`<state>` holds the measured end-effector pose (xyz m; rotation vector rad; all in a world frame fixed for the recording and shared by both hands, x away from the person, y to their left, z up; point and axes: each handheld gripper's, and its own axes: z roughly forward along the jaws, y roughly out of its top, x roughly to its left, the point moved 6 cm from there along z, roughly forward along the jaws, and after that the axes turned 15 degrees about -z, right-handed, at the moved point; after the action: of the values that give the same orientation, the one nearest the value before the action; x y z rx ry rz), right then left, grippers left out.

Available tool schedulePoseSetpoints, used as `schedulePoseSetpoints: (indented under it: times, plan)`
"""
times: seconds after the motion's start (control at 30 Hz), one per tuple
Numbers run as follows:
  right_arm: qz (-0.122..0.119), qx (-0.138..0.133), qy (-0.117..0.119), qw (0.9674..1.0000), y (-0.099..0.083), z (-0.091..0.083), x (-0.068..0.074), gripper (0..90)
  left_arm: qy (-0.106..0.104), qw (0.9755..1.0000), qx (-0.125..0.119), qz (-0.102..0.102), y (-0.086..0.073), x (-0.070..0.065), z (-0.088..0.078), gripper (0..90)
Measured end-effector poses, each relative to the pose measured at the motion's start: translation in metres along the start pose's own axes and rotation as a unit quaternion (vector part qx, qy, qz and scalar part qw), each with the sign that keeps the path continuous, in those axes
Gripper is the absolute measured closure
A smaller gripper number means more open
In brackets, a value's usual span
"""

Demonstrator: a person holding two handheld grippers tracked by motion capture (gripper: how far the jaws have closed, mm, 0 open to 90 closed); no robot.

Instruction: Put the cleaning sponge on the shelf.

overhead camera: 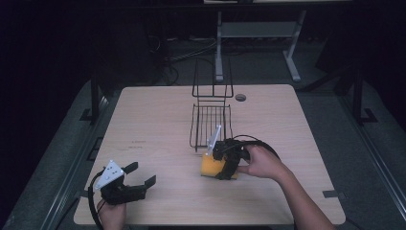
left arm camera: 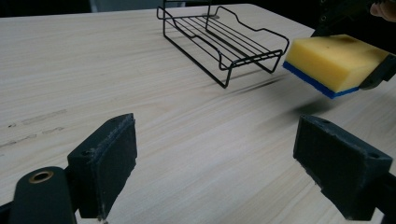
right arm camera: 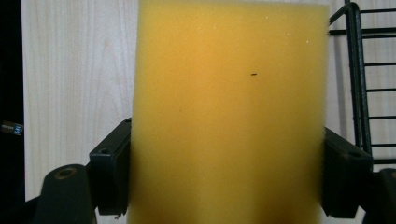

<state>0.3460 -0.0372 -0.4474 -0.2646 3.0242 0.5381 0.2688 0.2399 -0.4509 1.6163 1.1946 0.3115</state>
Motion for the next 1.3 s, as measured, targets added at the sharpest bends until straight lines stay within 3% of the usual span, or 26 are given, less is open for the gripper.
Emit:
schedulePoseSetpoints:
  times: [1.3]
  plan:
    - [-0.013, 0.022, -0.003, 0.9997, 0.015, -0.001, -0.04, 21.3, -0.002, 1.0, -0.002, -0.004, 0.0, 0.001, -0.001, 12.8]
